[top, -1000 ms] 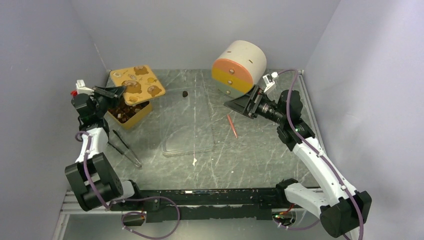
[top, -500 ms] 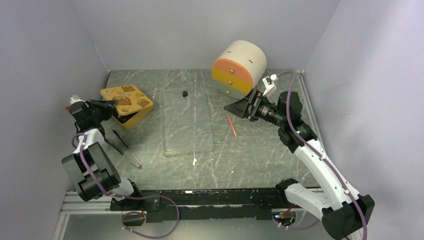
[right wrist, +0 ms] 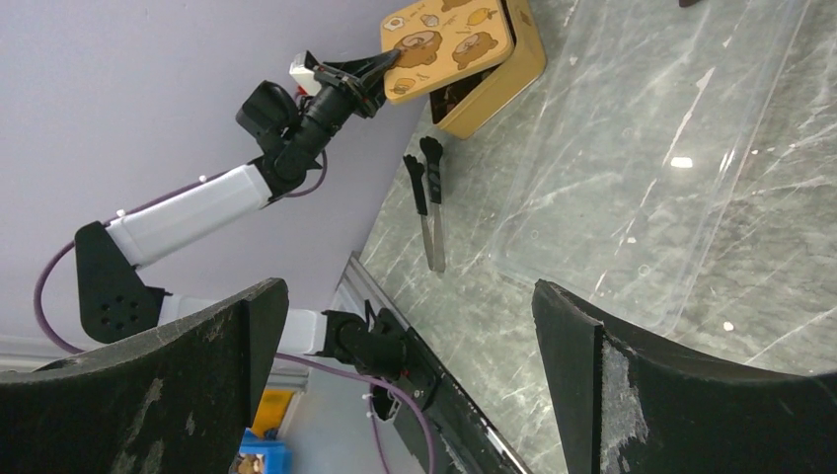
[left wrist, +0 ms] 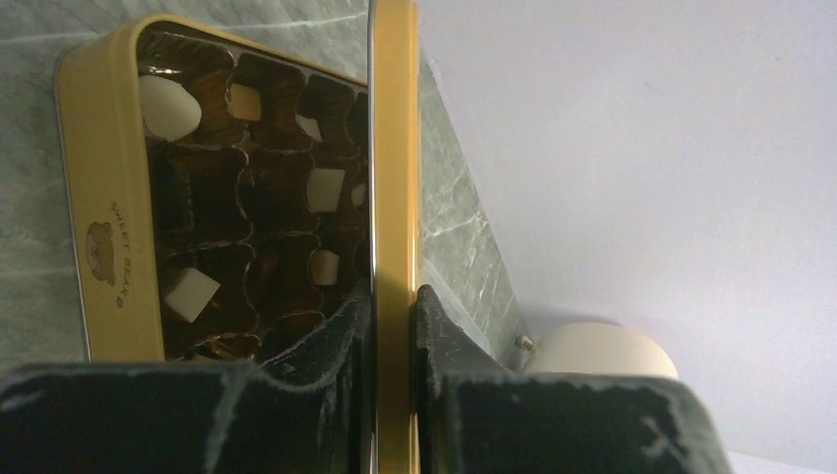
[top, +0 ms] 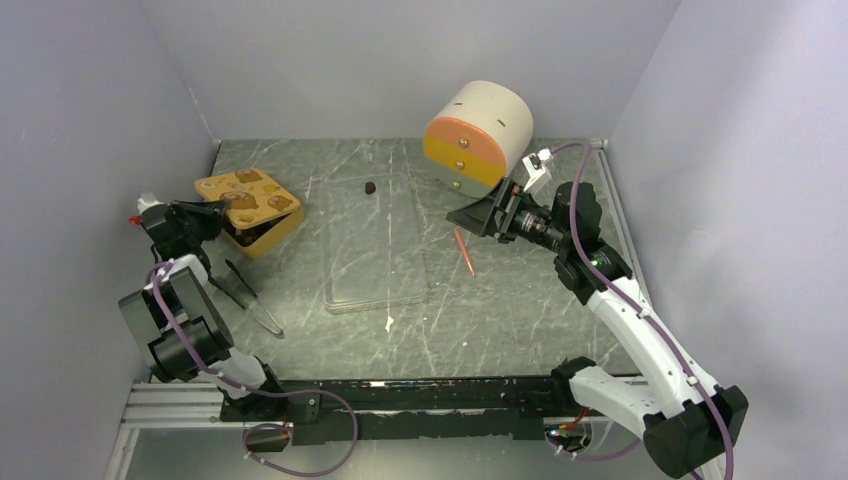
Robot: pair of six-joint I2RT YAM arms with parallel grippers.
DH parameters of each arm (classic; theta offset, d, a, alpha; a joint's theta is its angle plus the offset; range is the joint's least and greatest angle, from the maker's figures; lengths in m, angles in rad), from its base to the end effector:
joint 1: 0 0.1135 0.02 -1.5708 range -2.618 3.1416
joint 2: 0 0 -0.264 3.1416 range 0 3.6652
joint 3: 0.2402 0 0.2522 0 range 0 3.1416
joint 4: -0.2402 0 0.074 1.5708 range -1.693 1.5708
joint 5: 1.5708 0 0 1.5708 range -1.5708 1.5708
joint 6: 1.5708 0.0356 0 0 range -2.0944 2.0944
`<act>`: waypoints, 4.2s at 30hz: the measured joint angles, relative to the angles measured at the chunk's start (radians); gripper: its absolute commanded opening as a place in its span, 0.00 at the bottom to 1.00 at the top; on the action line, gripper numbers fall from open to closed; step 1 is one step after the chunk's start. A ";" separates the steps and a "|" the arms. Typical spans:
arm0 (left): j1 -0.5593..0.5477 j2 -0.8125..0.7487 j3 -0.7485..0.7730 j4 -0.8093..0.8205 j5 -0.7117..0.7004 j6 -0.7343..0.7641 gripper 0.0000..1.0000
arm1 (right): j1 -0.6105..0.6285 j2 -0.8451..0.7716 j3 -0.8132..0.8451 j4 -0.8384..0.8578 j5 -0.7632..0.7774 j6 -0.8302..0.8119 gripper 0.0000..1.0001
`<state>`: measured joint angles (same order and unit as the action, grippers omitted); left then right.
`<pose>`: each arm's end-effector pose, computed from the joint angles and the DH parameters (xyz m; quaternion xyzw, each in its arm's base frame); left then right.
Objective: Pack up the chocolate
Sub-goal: Place the box lid in the packing box, then move the packing box to the center of the board.
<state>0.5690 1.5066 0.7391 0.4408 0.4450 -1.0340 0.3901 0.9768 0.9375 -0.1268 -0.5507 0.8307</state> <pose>0.2791 0.1603 0.2160 -0.4800 0.6438 -0.3055 0.5117 0.1985 0.1018 0.3654 -0.0109 0.7552 0.5264 0.3905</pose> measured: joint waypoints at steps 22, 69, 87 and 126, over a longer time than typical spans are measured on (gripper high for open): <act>0.010 0.075 0.000 0.052 -0.024 0.014 0.19 | 0.000 0.013 0.000 0.000 0.001 0.000 1.00; 0.050 0.160 -0.020 0.055 0.064 0.043 0.45 | 0.000 0.010 0.022 -0.038 0.044 -0.013 1.00; 0.047 0.141 0.179 -0.344 -0.079 0.248 0.71 | 0.000 0.010 0.022 -0.038 0.043 -0.011 1.00; -0.025 0.161 0.360 -0.750 -0.449 0.436 0.65 | 0.000 0.011 0.020 -0.024 0.040 0.014 1.00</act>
<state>0.5442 1.6680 1.0996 -0.3092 -0.0040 -0.5976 0.3901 0.9874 0.9577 -0.1513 -0.5102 0.8448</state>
